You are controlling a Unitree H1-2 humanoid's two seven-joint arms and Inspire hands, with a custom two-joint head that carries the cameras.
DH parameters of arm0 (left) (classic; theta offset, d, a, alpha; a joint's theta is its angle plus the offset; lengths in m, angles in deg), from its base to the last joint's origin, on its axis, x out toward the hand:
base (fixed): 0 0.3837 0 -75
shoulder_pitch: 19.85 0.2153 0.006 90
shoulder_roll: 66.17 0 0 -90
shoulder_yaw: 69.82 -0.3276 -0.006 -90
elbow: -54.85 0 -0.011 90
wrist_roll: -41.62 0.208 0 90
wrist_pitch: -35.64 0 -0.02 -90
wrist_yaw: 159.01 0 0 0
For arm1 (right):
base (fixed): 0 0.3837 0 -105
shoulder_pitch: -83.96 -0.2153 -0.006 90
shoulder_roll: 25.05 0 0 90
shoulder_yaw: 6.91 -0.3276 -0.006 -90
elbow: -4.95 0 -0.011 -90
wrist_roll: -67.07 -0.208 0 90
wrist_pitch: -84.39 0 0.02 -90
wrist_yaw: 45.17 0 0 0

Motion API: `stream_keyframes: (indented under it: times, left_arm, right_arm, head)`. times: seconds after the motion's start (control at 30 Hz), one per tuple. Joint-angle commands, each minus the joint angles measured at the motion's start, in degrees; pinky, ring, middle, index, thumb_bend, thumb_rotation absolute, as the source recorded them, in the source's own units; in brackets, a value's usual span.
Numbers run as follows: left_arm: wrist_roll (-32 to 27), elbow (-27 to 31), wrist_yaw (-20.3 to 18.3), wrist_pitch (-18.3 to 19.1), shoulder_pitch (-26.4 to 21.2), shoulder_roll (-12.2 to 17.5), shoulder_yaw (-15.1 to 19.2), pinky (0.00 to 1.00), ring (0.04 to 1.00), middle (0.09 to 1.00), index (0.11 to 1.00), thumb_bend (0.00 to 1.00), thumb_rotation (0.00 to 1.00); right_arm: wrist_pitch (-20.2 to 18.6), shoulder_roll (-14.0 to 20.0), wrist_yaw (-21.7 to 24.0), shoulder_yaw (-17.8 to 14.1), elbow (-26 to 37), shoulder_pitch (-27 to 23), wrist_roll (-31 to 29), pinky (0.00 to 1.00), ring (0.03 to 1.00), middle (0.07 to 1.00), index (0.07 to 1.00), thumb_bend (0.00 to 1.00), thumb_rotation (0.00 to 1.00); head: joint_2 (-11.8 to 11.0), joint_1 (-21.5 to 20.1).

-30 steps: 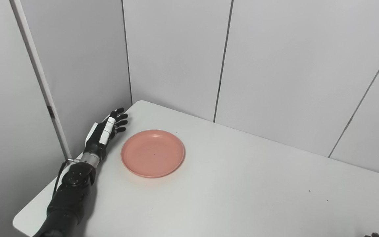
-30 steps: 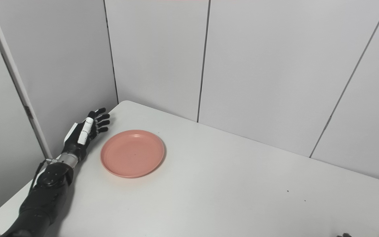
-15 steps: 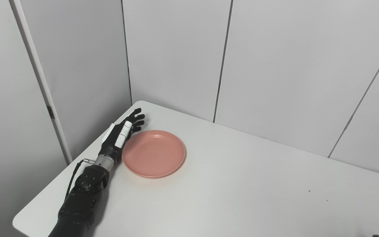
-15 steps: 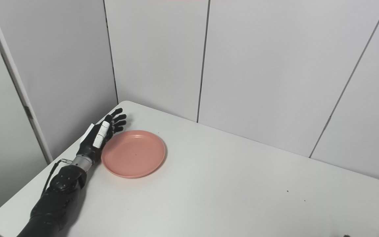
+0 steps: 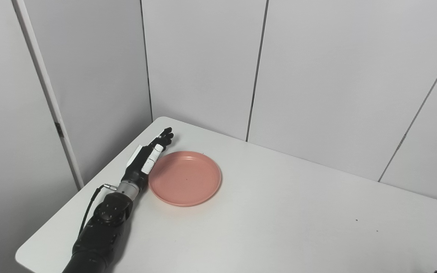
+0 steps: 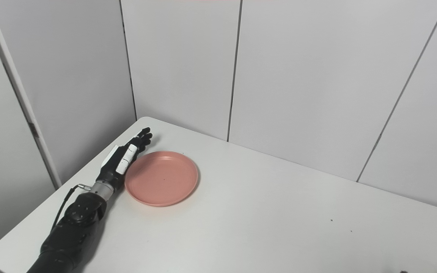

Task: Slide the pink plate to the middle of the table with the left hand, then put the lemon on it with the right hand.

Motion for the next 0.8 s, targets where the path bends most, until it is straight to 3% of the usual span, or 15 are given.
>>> stream_keyframes:
  times: [0.0, 0.5, 0.77]
  left_arm:
    - [0.0, -1.8, 1.0, 0.1, 1.9, -1.5, -0.4, 0.98, 0.949, 0.948, 0.942, 0.90, 1.00]
    - [-0.6, -0.2, 0.3, 1.1, 2.6, -2.3, -0.9, 0.92, 0.932, 0.935, 0.927, 0.83, 1.00]
    - [-2.7, 3.5, -1.5, 4.9, 4.8, -4.0, -1.2, 0.93, 0.933, 0.936, 0.946, 0.82, 1.00]
  right_arm:
    - [-0.1, 0.0, 0.1, -0.4, 1.9, -0.4, -0.4, 1.00, 1.000, 0.989, 0.992, 0.75, 0.91]
    - [-1.2, -0.4, -0.3, -0.1, 2.8, -0.4, -0.1, 1.00, 1.000, 0.989, 0.994, 0.77, 0.90]
    - [-1.7, -0.5, -0.5, -0.2, 3.1, -0.5, -0.1, 1.00, 1.000, 0.987, 0.986, 0.77, 0.90]
  head:
    - [0.1, 0.0]
    - [0.4, -0.4]
    - [0.6, -0.4]
